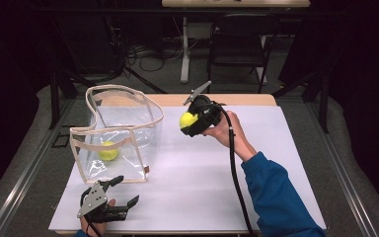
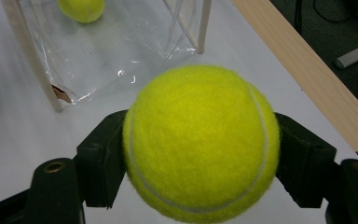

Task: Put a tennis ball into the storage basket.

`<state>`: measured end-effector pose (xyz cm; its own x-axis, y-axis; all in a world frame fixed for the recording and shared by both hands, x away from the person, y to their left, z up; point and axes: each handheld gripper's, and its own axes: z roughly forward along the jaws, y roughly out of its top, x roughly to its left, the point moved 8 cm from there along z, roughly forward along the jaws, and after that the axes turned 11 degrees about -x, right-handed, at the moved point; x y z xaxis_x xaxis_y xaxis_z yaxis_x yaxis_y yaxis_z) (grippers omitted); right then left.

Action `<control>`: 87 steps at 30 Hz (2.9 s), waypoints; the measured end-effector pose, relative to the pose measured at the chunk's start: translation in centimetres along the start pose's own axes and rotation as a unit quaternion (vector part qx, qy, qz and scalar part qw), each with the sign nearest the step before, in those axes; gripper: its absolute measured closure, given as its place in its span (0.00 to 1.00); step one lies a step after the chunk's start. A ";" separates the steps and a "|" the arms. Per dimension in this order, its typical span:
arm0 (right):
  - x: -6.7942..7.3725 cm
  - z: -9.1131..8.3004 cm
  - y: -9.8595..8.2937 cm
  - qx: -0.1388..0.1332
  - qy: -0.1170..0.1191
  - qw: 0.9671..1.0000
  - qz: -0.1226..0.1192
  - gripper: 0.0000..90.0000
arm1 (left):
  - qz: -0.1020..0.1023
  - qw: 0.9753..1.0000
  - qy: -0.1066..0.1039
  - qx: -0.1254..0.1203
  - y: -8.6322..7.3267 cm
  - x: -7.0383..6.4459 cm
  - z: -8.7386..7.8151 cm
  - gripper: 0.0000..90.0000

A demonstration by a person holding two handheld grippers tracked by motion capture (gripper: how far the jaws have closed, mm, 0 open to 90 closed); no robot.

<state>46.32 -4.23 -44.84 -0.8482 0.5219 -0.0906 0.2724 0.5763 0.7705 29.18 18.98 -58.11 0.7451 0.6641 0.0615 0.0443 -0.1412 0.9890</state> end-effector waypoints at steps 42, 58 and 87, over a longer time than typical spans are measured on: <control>-1.0 -0.2 2.8 -0.005 -0.014 1.000 -0.006 0.29 | -0.003 1.000 0.000 -0.002 0.0 0.1 -0.1 0.18; -0.9 -0.2 4.0 -0.013 -0.019 1.000 -0.017 0.29 | -0.002 1.000 0.001 -0.004 0.1 0.1 -0.1 0.18; -0.4 0.0 5.8 -0.028 -0.022 0.999 -0.030 0.29 | -0.002 1.000 -0.001 -0.001 0.0 0.2 -0.2 0.18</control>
<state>48.23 -1.11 -40.29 -0.8409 0.5153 -0.1654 0.1939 0.5722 0.7969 29.19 19.23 -58.04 0.7457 0.6638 0.0574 0.0463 -0.1376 0.9894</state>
